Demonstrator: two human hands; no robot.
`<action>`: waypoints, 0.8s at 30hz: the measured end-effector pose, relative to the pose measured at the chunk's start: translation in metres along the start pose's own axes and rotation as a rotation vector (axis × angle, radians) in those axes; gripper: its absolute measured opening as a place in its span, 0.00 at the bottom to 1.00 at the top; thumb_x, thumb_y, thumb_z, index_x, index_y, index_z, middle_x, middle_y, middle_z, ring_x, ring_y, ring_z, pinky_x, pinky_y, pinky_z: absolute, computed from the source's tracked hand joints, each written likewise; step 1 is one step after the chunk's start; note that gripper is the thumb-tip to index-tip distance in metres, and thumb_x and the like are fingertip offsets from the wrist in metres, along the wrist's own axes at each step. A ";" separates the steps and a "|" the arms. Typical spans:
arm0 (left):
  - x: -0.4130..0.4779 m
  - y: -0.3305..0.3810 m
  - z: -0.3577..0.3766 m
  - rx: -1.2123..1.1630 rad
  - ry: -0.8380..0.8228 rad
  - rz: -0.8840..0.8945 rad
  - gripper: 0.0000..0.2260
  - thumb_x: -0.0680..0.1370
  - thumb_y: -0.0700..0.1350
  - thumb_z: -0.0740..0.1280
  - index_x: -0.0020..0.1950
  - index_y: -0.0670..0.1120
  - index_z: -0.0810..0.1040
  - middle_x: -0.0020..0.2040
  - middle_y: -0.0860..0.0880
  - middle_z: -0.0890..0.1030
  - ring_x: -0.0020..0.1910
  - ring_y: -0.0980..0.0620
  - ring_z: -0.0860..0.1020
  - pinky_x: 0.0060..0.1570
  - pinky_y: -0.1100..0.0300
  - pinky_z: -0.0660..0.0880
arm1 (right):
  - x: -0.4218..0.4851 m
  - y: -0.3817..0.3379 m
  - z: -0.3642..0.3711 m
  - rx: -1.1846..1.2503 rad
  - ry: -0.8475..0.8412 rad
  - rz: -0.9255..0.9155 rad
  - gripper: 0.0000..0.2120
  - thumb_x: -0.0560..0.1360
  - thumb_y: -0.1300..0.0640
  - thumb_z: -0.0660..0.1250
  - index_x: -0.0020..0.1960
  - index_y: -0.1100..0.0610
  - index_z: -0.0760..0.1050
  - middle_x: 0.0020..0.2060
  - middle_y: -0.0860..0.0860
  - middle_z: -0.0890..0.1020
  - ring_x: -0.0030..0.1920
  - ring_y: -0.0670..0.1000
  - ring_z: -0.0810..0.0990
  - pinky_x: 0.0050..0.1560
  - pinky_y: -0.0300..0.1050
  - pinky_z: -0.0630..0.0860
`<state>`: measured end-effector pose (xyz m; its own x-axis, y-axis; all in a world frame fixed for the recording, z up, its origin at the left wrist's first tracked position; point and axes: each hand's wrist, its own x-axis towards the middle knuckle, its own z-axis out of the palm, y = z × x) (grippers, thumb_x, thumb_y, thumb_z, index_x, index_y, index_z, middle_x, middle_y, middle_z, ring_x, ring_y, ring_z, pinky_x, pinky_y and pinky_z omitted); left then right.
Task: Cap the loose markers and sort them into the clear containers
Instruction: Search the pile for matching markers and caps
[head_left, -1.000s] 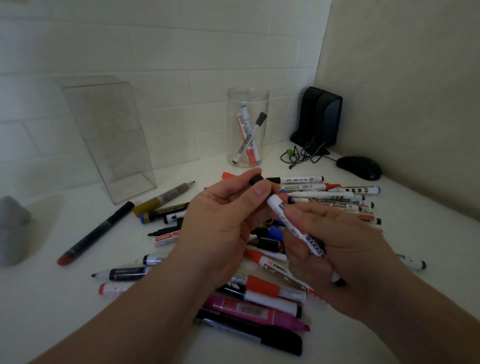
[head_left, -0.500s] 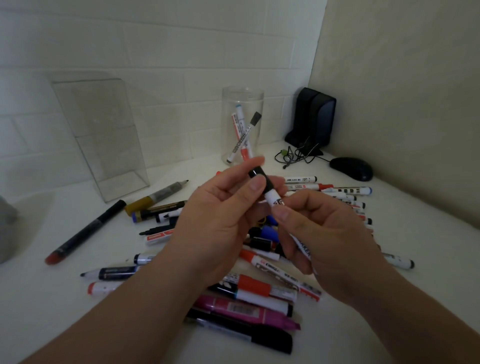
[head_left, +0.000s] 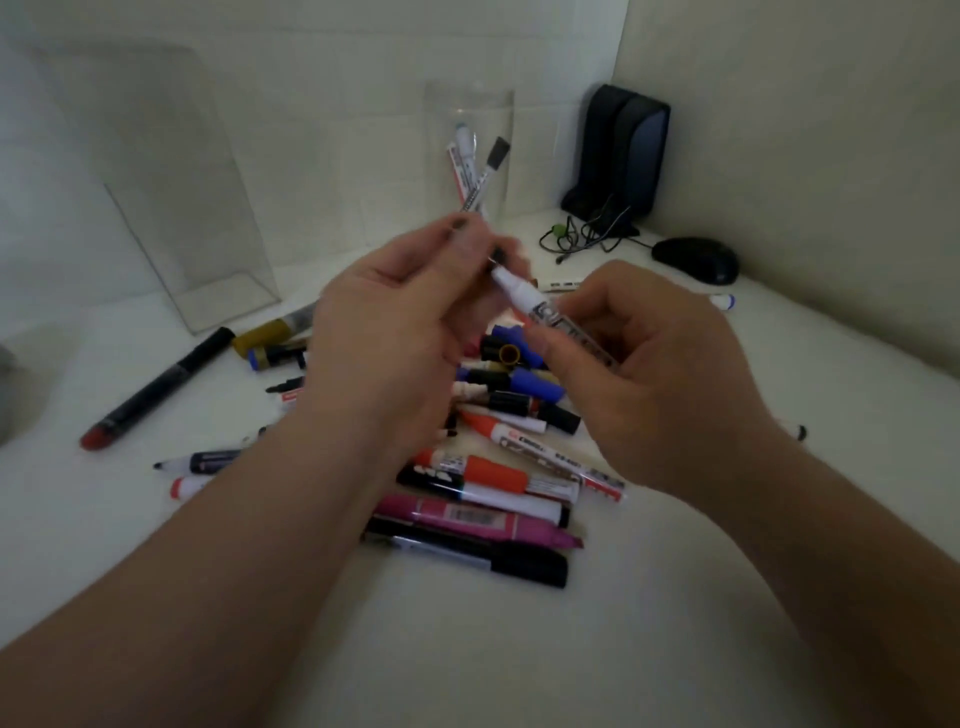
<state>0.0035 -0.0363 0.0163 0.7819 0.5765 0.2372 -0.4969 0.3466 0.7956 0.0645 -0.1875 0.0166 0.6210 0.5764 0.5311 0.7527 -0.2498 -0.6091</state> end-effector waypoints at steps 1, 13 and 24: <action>0.005 0.005 -0.005 -0.038 0.058 0.021 0.07 0.74 0.38 0.70 0.51 0.38 0.80 0.43 0.42 0.85 0.46 0.46 0.84 0.52 0.52 0.82 | -0.001 0.001 0.000 -0.024 -0.002 0.003 0.07 0.76 0.48 0.69 0.43 0.50 0.76 0.27 0.48 0.77 0.26 0.48 0.73 0.25 0.35 0.69; 0.019 0.015 -0.029 -0.095 0.158 -0.078 0.06 0.81 0.34 0.63 0.56 0.38 0.76 0.50 0.38 0.85 0.50 0.43 0.85 0.52 0.54 0.82 | -0.024 -0.039 -0.023 -0.308 -0.764 0.168 0.10 0.72 0.42 0.72 0.46 0.46 0.76 0.38 0.44 0.80 0.36 0.40 0.78 0.37 0.35 0.77; 0.011 0.015 -0.025 -0.152 0.064 -0.295 0.11 0.82 0.34 0.57 0.61 0.38 0.75 0.45 0.39 0.85 0.47 0.41 0.86 0.46 0.52 0.83 | -0.057 -0.044 -0.012 -0.382 -0.743 0.240 0.13 0.73 0.42 0.71 0.33 0.40 0.72 0.33 0.35 0.77 0.34 0.38 0.76 0.32 0.32 0.68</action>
<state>-0.0049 -0.0063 0.0166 0.8775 0.4787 -0.0298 -0.3074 0.6089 0.7313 -0.0012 -0.2187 0.0207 0.5690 0.8001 -0.1899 0.7242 -0.5970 -0.3453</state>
